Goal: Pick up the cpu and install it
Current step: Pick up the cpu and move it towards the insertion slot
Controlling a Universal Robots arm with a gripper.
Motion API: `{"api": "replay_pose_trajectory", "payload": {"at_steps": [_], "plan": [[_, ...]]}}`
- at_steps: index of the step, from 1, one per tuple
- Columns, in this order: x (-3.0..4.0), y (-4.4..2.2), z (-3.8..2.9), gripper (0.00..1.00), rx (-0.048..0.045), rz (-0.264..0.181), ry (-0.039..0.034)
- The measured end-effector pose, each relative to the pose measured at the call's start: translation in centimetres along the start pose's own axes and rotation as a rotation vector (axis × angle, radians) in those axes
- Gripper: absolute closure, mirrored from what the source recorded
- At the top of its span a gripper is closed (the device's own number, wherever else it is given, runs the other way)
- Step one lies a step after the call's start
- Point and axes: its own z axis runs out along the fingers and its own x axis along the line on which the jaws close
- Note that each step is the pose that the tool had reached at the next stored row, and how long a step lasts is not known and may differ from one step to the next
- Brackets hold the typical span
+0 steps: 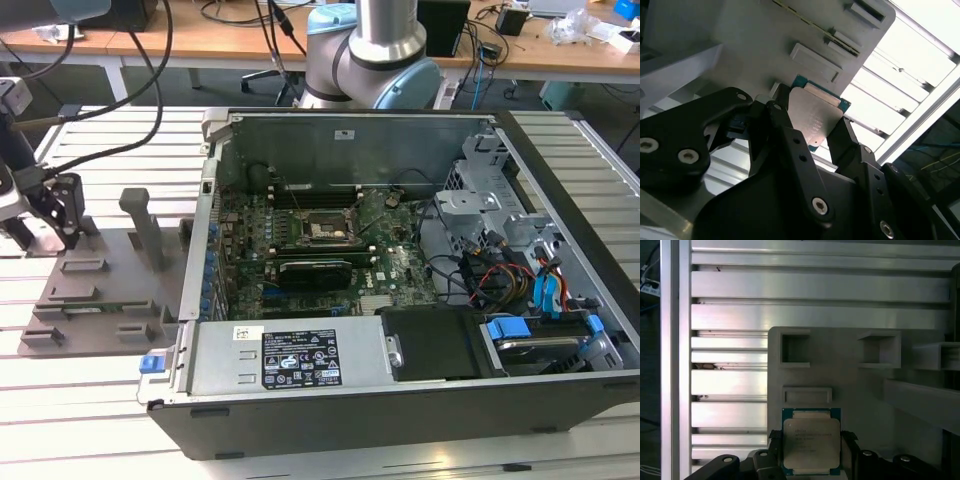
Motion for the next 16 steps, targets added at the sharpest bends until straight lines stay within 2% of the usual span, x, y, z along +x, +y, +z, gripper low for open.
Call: {"api": "replay_pose_trajectory", "payload": {"at_steps": [8,16], "plan": [[-0.03,-0.02,-1.22,0.45,-0.0001,0.000,-0.0001],[-0.06,-0.04,-2.11,0.45,-0.0001,0.000,-0.0001]]}}
